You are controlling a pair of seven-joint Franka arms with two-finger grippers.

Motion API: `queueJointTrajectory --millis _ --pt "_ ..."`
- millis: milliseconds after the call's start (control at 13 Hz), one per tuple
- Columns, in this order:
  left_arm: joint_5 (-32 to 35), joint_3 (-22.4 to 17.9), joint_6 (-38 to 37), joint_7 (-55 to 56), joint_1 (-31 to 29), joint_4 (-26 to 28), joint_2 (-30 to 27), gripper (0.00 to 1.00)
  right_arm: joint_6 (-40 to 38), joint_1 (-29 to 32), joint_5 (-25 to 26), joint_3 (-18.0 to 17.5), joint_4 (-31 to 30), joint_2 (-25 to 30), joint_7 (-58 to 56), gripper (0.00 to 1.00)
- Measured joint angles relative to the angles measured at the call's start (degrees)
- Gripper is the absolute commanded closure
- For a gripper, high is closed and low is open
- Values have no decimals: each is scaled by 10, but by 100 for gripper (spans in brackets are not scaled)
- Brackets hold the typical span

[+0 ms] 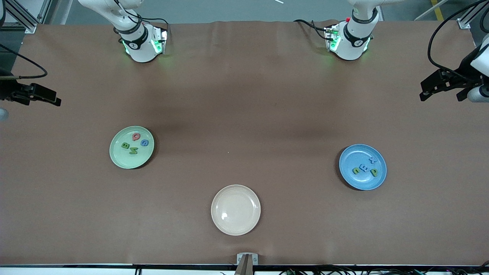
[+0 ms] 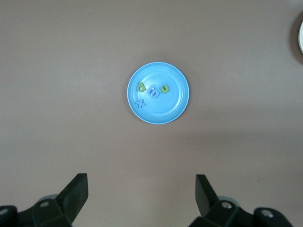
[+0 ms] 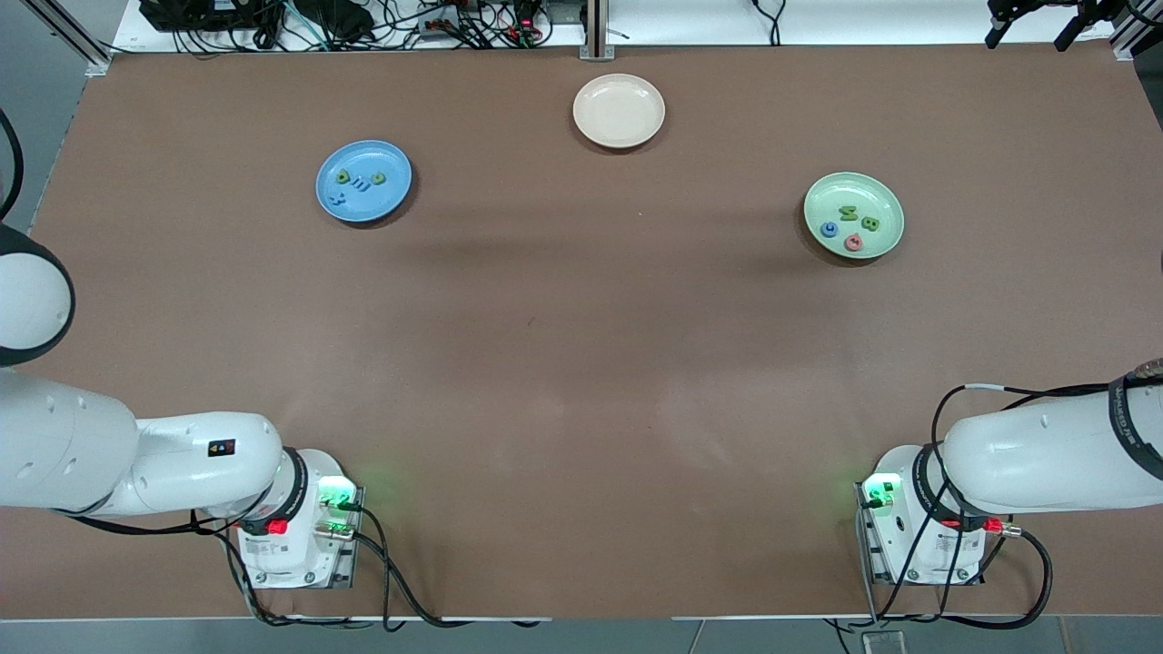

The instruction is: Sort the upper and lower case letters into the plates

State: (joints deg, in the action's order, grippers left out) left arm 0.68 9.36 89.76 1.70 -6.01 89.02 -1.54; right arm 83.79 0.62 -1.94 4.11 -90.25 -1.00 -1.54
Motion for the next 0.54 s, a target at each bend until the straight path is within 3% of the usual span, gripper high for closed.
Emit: queueJointTrajectory --millis 537 --pt "0 20 -4 0 8 -5 3 0 20 -9 0 1 -48 45 0 0"
